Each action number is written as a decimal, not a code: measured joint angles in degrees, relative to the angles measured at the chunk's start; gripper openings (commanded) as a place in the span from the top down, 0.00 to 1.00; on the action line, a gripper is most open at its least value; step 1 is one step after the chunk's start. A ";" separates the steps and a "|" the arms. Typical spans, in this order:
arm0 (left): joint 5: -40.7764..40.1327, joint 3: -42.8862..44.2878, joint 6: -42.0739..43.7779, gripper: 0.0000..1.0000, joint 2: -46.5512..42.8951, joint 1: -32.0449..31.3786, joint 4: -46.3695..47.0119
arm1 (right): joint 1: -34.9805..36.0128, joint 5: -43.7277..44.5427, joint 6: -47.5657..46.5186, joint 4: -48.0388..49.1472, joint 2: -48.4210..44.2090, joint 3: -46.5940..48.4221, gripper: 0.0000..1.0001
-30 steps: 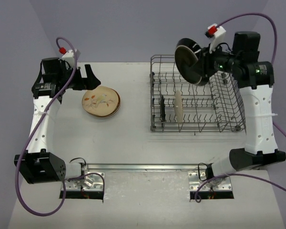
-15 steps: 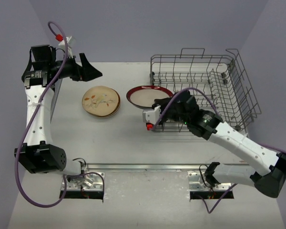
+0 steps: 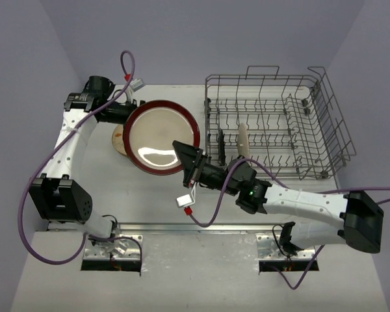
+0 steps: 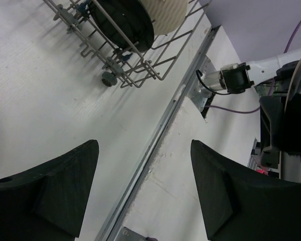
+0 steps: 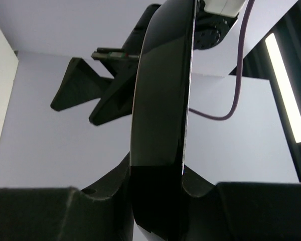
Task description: Unload the plates from the dish rack
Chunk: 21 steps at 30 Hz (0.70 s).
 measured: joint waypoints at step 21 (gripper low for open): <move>13.19 3.81 6.92 0.15 3.72 18.71 -6.09 | 2.57 7.93 -1.35 1.16 -3.39 -10.31 1.00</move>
